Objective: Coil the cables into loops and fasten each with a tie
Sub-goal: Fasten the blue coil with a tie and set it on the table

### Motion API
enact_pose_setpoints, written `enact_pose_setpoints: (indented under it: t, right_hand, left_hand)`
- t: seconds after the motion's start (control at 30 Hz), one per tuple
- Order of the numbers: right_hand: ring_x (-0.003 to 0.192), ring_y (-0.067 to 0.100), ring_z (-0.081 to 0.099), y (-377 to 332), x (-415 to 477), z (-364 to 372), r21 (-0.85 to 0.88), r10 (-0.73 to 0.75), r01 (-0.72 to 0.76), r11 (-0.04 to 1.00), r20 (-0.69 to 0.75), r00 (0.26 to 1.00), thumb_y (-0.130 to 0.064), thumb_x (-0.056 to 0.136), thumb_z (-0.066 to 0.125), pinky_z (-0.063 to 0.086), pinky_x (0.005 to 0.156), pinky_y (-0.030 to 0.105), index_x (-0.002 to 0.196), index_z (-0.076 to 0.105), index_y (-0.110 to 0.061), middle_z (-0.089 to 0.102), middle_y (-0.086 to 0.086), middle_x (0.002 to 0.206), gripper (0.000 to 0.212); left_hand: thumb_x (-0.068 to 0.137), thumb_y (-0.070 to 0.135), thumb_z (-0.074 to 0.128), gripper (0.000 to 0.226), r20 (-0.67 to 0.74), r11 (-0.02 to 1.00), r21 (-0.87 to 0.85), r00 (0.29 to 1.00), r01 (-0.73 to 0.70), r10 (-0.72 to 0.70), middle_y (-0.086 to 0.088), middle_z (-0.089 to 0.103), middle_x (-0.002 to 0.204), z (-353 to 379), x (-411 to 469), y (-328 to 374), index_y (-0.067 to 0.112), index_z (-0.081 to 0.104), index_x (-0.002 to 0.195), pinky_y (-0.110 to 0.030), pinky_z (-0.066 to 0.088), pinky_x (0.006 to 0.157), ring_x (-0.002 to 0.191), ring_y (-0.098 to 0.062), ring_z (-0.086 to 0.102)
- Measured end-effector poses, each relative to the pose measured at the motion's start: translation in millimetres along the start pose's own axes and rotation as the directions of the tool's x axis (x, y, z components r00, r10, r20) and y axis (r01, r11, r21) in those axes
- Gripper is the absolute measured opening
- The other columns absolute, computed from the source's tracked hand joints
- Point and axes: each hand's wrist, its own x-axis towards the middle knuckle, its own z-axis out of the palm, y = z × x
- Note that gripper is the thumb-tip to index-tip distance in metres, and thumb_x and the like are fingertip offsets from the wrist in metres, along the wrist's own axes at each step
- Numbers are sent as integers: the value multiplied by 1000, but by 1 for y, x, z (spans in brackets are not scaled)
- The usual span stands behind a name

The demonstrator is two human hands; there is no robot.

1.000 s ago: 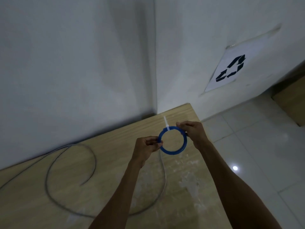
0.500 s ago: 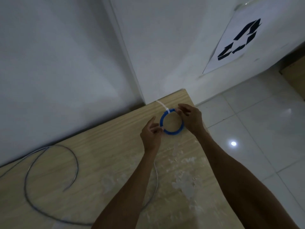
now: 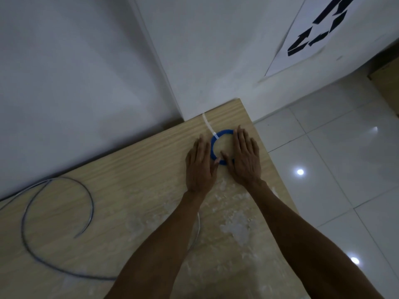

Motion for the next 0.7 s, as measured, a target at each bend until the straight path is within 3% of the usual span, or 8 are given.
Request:
enact_pose_setpoints:
  t: [0.1,0.17,0.33,0.43,0.53,0.7]
  right_hand:
    - [159,25,4,3,4,-1,-52,-62,65,997,60,996,-49,108,31,6,129,46,162,9,-10,6,10,171,71]
    - [159,22,5,10,9,-4,-74,-161,170,983,116,980,-43,110,25,10,128,51,163,9,-12,7,7,171,63]
    - [159,21,3,31,19,-16,-73,-317,338,938,206,926,-37,110,21,11,128,48,163,10,-19,7,4,171,57]
    - [158,23,6,28,18,-18,-64,-209,218,974,125,970,-41,110,24,12,128,46,163,11,-19,8,7,171,59]
    - [158,24,9,19,5,-13,-44,-46,47,998,20,999,-41,109,26,11,129,43,162,14,-12,11,10,170,62]
    - [159,22,6,6,-4,-4,-84,9,-5,996,45,999,-57,105,21,6,129,47,162,13,-10,8,7,171,74]
  left_hand:
    - [102,50,50,59,-21,999,-45,1000,22,-23,-17,27,166,-2,0,0,5,55,140,-41,32,120,153,-27,29]
    - [99,54,53,60,-36,999,-35,998,42,-43,-18,28,165,-5,3,-2,4,58,132,-39,34,119,152,-27,31]
    - [98,63,46,83,92,996,38,993,-81,77,-8,19,170,-12,4,-7,8,29,158,-58,18,124,157,-22,20]
    - [95,71,41,91,164,990,89,982,-106,91,-6,25,169,-16,4,-12,10,24,161,-65,15,122,157,-19,20]
    - [95,70,47,90,129,979,193,991,-70,46,-6,29,167,-14,5,-11,11,27,160,-66,17,121,155,-20,26]
    - [98,73,30,91,110,971,232,991,50,-77,-6,13,172,2,9,2,12,11,163,-64,9,124,158,-20,12]
